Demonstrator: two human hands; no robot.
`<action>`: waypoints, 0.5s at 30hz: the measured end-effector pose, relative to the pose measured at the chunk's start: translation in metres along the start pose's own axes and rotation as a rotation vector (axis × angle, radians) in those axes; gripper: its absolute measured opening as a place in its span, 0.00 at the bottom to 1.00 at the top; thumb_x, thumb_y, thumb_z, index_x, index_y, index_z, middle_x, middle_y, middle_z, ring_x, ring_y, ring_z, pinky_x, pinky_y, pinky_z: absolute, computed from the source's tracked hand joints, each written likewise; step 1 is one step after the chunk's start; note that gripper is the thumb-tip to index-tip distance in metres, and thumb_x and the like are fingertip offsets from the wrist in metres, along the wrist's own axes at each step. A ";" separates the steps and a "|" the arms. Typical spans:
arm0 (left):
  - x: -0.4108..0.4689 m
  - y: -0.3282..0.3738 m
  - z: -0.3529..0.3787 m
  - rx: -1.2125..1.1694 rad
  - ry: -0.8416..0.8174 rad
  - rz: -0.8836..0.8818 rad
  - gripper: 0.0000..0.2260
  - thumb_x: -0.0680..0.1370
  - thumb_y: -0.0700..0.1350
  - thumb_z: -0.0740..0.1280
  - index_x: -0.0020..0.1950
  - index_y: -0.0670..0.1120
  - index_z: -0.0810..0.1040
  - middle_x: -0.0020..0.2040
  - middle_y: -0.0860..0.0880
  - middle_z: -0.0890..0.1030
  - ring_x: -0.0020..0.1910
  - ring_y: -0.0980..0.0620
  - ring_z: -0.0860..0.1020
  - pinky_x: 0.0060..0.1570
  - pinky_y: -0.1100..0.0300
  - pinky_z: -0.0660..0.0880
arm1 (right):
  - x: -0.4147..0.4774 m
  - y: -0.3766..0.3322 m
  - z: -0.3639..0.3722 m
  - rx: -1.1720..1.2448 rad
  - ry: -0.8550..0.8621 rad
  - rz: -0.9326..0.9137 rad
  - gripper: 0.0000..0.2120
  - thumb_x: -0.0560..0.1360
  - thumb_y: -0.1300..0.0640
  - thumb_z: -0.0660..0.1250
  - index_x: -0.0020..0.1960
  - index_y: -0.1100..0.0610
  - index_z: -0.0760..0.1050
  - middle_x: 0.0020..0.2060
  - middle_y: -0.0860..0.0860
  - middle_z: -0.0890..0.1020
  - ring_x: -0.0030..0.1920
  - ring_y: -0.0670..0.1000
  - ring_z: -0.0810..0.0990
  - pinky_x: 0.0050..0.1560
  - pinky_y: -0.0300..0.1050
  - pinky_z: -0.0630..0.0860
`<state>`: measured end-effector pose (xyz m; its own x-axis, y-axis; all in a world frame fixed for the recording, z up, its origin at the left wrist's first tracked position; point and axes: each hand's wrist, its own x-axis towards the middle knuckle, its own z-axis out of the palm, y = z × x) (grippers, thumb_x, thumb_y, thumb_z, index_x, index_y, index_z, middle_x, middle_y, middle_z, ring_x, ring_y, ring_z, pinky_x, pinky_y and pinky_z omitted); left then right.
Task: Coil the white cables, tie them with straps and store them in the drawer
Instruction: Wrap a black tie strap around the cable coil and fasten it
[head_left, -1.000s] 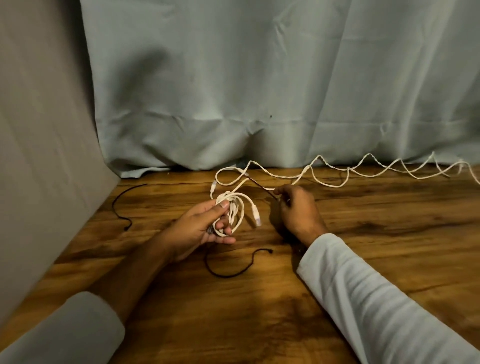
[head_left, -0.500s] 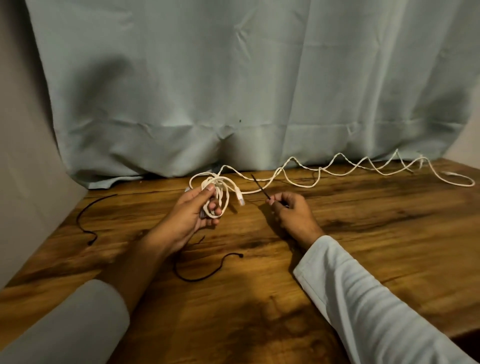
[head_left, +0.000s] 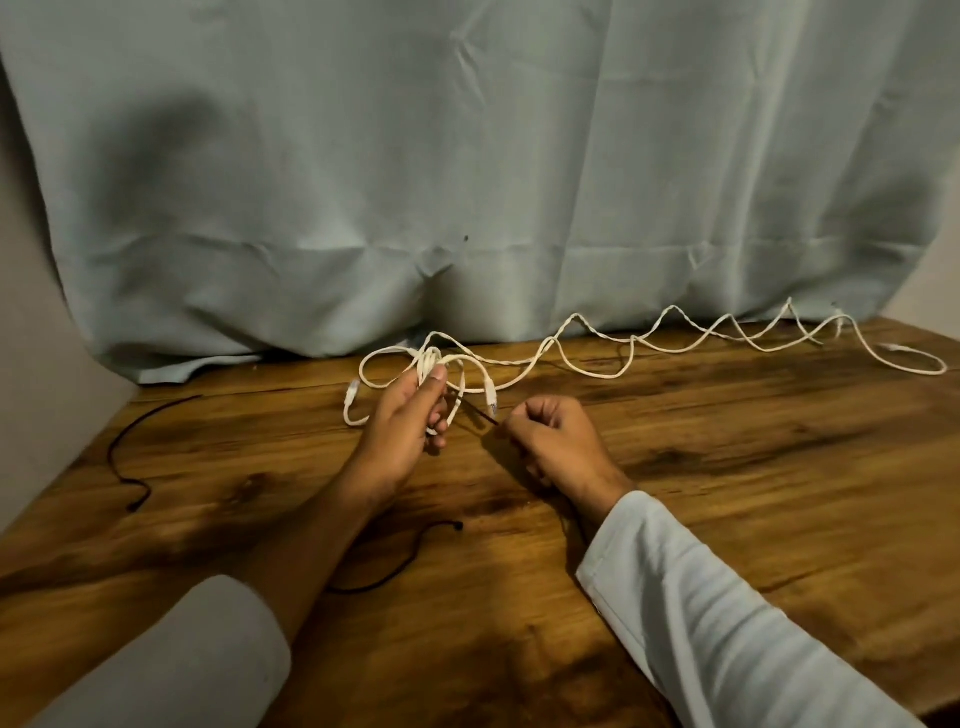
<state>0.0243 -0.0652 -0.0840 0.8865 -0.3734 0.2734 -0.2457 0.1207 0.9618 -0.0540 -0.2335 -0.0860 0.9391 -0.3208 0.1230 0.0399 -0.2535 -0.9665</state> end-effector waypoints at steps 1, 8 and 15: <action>-0.002 0.001 0.003 0.015 -0.007 0.016 0.12 0.84 0.55 0.60 0.48 0.49 0.75 0.32 0.55 0.70 0.34 0.55 0.71 0.33 0.61 0.70 | 0.000 0.000 0.001 0.008 -0.007 0.010 0.11 0.82 0.59 0.66 0.47 0.66 0.80 0.30 0.53 0.78 0.23 0.46 0.70 0.22 0.38 0.64; -0.012 0.001 0.018 0.211 -0.068 0.151 0.18 0.83 0.60 0.56 0.45 0.50 0.75 0.30 0.56 0.72 0.34 0.53 0.72 0.34 0.55 0.71 | 0.000 0.004 0.005 0.249 -0.090 -0.024 0.07 0.81 0.61 0.68 0.45 0.59 0.82 0.29 0.55 0.78 0.22 0.48 0.67 0.22 0.38 0.62; -0.020 0.002 0.021 0.372 -0.164 0.184 0.14 0.85 0.55 0.56 0.50 0.48 0.74 0.35 0.52 0.74 0.34 0.56 0.74 0.36 0.53 0.74 | -0.001 0.005 0.009 0.495 -0.105 -0.028 0.05 0.80 0.62 0.70 0.47 0.59 0.83 0.33 0.55 0.79 0.25 0.48 0.68 0.25 0.40 0.61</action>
<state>-0.0020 -0.0769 -0.0875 0.7480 -0.5216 0.4104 -0.5448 -0.1293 0.8285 -0.0512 -0.2259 -0.0929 0.9637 -0.2198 0.1516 0.1985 0.2102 -0.9573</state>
